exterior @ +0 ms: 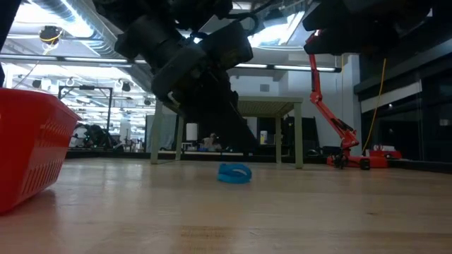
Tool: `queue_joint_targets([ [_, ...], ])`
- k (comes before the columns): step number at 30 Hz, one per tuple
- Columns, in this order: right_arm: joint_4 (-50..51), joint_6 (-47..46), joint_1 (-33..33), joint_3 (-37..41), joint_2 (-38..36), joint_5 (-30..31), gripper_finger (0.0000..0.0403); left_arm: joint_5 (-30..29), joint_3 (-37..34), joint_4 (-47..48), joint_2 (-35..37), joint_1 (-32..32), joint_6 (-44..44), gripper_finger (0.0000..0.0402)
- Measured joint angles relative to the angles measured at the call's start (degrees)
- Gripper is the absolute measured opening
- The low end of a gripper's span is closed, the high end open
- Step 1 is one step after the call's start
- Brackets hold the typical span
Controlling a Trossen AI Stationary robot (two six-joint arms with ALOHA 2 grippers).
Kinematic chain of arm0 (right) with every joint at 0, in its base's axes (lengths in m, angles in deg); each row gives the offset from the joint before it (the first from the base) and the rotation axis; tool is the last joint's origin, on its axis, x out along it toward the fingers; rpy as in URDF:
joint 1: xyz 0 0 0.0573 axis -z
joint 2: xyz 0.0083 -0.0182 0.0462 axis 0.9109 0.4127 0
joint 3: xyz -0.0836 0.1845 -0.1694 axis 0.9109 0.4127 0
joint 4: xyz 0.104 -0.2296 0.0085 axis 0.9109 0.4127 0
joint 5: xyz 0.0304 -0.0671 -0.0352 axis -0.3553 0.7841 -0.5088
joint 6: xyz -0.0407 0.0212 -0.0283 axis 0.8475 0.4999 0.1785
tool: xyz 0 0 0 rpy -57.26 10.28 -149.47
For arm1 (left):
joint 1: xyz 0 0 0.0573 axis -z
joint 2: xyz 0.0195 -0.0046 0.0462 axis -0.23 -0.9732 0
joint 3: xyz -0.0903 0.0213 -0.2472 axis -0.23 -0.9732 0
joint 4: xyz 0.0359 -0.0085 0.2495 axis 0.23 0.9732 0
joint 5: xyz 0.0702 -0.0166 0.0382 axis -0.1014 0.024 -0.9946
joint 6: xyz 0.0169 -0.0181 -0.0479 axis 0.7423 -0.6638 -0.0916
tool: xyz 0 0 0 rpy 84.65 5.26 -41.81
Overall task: Pick & Place Office Desk Supplies
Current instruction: Put the blue rubber band into the red bin
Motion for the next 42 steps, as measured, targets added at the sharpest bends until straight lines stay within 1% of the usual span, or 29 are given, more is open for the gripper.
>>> queue_joint_targets([
  [3, 0.00, 0.01, 0.00, 0.00, 0.00, -0.60, 0.0225, 3.42, 0.00, 0.67, 0.00, 0.00, -2.43, 0.0110],
  [5, 0.00, 0.03, 0.00, 0.00, 0.00, -0.63, 0.0225, 4.45, 0.00, 1.77, 0.00, 0.07, -4.46, 0.0112],
  [10, -0.20, 0.23, 0.00, 0.00, 0.00, -0.64, 0.0225, 2.82, 0.00, 5.32, -0.17, 0.94, -4.50, 0.0114],
  [15, -0.44, 0.29, 0.00, 0.00, 0.00, -0.83, 0.0225, 0.86, 0.00, 4.81, -0.37, 0.84, -4.06, 0.0115],
  [17, -0.60, 0.38, 0.00, 0.00, 0.00, -0.83, 0.0225, 1.11, 0.00, 4.42, -0.37, 0.58, -4.02, 0.0114],
  [22, -0.61, 0.38, 0.00, -0.02, 0.00, -0.85, 0.0225, 3.82, 0.00, 4.73, -0.37, 0.39, -4.05, 0.0105],
  [33, -0.61, 0.36, 0.00, -0.02, 0.00, -0.91, 0.0225, 4.02, 0.00, 5.16, -0.39, 0.44, -4.90, 0.0106],
  [42, -0.61, 0.34, 0.00, -0.02, 0.00, -1.09, 0.0225, 3.98, 0.00, 4.99, -0.80, 0.44, -4.92, 0.0098],
])
